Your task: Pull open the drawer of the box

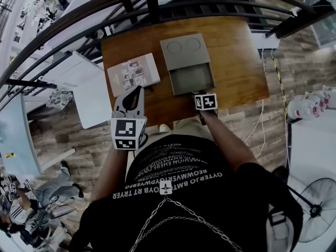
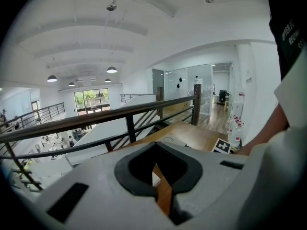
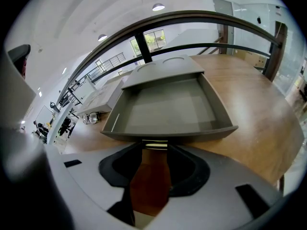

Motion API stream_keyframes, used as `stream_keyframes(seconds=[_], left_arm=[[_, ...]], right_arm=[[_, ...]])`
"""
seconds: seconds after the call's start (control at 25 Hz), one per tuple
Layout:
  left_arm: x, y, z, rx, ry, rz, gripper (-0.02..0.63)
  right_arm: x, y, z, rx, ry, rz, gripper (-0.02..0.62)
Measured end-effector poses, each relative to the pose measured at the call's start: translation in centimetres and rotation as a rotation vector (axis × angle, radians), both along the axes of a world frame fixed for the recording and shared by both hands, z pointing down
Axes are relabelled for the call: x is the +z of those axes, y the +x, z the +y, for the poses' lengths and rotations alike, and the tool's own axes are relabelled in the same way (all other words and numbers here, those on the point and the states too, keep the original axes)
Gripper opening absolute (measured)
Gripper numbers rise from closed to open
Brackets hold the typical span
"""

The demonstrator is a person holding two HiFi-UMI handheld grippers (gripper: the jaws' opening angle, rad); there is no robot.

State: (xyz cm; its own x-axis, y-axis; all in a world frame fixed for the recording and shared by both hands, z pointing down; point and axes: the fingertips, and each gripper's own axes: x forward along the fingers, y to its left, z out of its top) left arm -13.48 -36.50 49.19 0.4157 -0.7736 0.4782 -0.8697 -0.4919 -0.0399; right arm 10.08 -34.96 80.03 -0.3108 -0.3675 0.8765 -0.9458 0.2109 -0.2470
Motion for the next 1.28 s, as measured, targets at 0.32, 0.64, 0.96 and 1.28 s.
stream_keyframes(seconds=[0.32,0.64,0.96,1.28], left_arm=[[-0.4,0.1,0.6,0.016,0.011,0.005,0.006],[-0.7,-0.1,1.2,0.029,0.019,0.0,0.006],[-3.3,-0.8,1.0,0.027,0.084,0.017,0.006],[-5.7,-1.2,1.9,0.02,0.155,0.044,0.006]], right_arm=[[0.0,0.3,1.2,0.0,-0.003,0.004,0.161],[0.4,0.4,2.2,-0.01,-0.011,0.01,0.166],[-3.6,0.5,2.4,-0.083,0.084,0.083,0.184],[-16.8,-1.5,-0.2,-0.086,0.5,0.027,-0.003]])
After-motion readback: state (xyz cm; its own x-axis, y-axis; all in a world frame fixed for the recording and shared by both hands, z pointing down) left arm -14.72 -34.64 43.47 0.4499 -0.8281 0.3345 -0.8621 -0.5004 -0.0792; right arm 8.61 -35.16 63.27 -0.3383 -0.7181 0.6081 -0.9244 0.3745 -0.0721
